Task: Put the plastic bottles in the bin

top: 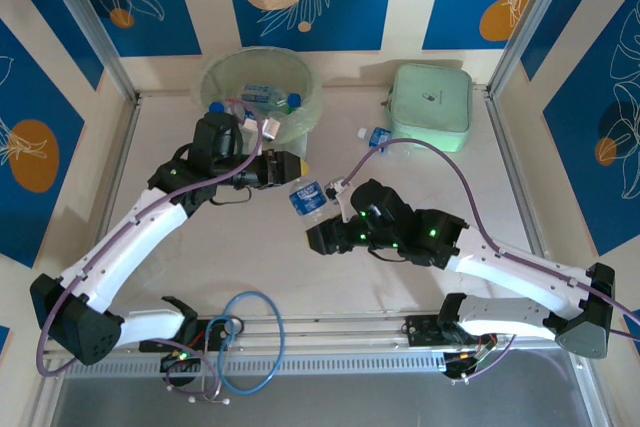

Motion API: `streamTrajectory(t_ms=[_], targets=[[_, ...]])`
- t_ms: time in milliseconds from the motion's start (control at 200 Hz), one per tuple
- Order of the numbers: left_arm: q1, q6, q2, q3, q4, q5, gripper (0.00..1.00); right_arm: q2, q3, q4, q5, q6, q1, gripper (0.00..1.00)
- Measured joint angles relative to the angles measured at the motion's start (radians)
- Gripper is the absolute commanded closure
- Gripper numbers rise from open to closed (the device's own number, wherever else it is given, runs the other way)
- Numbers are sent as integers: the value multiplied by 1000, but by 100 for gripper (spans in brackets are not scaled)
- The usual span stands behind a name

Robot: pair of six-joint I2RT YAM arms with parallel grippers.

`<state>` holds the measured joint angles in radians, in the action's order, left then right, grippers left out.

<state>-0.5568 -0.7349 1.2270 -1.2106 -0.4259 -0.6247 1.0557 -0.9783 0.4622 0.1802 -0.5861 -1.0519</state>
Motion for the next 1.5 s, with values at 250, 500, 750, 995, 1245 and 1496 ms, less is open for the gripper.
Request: streamTrajectory(t_ms=[250,500,750,995,1245,1496], targets=[[0,-16,-1,0,17,0,87,1,-4,3,8,2,0,20],[45,-27,12,-106,-11,18,93,-92,-11,35,97,-14,0,0],[195,-150,47,-255,112,100,95,-299,32,72,212,-50,34,1],[364,-256,146,-346,286,267,99,-306,77,87,232,-77,45,1],[439,-283,287,-351,410,422,100,-306,111,83,231,-95,45,1],[446,-315,431,-351,518,476,100,-306,130,77,204,-99,81,1]])
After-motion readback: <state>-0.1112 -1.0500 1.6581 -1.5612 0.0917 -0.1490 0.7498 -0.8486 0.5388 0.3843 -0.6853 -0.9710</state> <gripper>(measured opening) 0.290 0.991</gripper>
